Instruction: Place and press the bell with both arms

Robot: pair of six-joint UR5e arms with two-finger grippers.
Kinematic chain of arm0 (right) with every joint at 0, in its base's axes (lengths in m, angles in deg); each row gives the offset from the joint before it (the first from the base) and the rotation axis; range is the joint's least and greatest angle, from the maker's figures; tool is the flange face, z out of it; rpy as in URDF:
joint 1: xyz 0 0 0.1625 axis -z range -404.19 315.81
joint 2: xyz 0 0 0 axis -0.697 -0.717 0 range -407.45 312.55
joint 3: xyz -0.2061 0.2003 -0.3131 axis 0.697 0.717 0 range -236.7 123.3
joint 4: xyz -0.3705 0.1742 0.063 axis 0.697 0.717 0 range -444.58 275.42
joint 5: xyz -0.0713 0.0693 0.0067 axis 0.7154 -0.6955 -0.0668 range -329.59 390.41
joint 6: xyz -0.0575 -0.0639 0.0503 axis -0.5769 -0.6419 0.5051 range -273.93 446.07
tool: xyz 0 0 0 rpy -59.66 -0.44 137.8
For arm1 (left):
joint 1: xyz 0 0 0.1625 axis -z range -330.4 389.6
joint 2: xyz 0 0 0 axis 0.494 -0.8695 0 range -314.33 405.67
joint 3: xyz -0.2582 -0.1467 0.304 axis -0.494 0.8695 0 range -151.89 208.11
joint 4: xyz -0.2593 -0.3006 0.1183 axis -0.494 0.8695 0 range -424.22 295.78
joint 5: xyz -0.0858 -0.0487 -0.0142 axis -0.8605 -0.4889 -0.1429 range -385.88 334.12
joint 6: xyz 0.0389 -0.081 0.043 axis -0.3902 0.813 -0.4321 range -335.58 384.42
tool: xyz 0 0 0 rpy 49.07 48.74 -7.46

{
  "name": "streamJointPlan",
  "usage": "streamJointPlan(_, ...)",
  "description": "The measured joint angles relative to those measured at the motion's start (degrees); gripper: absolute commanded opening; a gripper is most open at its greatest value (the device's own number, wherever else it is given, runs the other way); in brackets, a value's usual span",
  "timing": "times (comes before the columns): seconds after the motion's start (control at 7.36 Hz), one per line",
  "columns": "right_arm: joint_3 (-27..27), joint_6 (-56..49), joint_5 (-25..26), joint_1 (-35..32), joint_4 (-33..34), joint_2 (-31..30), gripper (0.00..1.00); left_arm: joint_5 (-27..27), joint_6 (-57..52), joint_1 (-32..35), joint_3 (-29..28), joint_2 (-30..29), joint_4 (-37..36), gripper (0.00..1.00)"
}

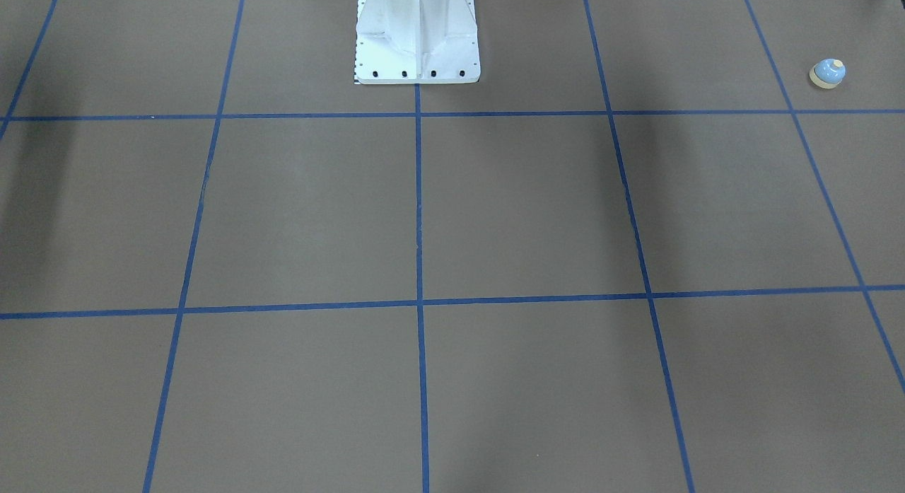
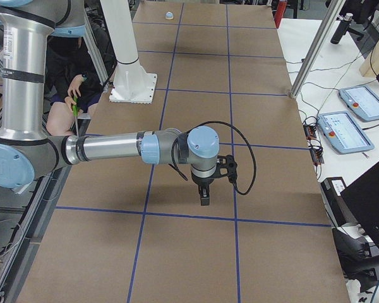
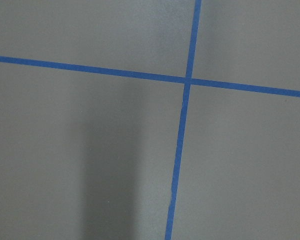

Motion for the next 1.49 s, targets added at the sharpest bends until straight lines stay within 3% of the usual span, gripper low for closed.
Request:
streamJointPlan(0.27, -0.1, 0.0, -0.2, 0.0, -0.1, -0.1, 1.0, 6.8, 3.5, -2.8, 13.7, -0.3, -13.0, 1.0)
streamJointPlan(0.68, -0.1, 0.0, -0.3, 0.0, -0.1, -0.3, 1.0, 17.7, 25.9, -18.3, 29.7, -0.2, -26.8, 1.0)
streamJointPlan(1.22, -0.1, 0.0, -0.3, 0.0, -0.1, -0.5, 1.0, 28.1, 70.8, -44.8, 32.8, -0.1, -33.7, 1.0)
streamJointPlan(1.49, 0.0, 0.0, -0.2, 0.0, -0.1, -0.5, 1.0, 30.8, 94.6, -57.2, 32.5, 0.9, -35.4, 1.0)
